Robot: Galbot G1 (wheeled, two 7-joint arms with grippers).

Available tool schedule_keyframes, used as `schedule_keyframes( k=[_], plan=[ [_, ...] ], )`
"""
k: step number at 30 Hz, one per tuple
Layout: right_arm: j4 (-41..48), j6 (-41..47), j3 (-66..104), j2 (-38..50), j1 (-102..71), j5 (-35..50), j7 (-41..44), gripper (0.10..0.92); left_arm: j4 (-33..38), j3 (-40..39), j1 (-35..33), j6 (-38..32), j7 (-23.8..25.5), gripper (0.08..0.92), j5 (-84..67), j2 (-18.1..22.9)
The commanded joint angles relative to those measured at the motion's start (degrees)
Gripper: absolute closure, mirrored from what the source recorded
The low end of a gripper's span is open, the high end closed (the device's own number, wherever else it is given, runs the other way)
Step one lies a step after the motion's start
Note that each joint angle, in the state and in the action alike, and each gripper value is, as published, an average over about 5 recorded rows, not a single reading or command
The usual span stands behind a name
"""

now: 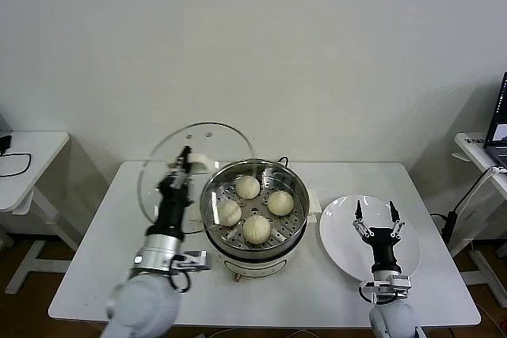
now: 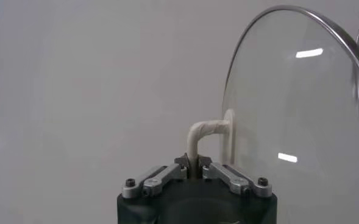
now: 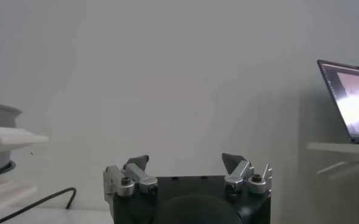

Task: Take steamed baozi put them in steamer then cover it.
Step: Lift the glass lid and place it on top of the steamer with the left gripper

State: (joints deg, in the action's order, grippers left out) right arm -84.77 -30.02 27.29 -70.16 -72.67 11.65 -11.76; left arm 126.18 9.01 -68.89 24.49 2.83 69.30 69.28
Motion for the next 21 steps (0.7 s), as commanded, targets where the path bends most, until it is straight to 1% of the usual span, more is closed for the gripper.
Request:
schedule_keyframes(
  k=[1, 4, 9, 15, 21],
  plan=[
    [1.8, -0.1, 0.3, -0.7, 0.8, -0.5, -0.1, 0.203, -4.5, -20.7, 10.7, 13.5, 12.7, 0.815, 11.0, 4.9],
    [2.3, -0.2, 0.6, -0.9, 1.0, -0.8, -0.1, 0.203, -6.5, -21.6, 11.3, 14.4, 14.5, 0.815, 14.4, 6.7],
    [2.7, -0.2, 1.1, -1.1, 1.2, -1.0, -0.1, 0.203, -10.8, -22.0, 11.7, 15.1, 15.9, 0.815, 17.0, 9.4],
    [2.9, -0.1, 1.1, -1.2, 1.4, -1.2, -0.1, 0.203, -14.5, -20.9, 11.7, 14.7, 15.9, 0.815, 19.8, 12.5],
    [3.1, -0.1, 1.0, -1.5, 1.7, -1.6, -0.1, 0.203, -16.4, -20.9, 11.6, 14.1, 15.5, 0.815, 20.9, 13.4]
  ],
)
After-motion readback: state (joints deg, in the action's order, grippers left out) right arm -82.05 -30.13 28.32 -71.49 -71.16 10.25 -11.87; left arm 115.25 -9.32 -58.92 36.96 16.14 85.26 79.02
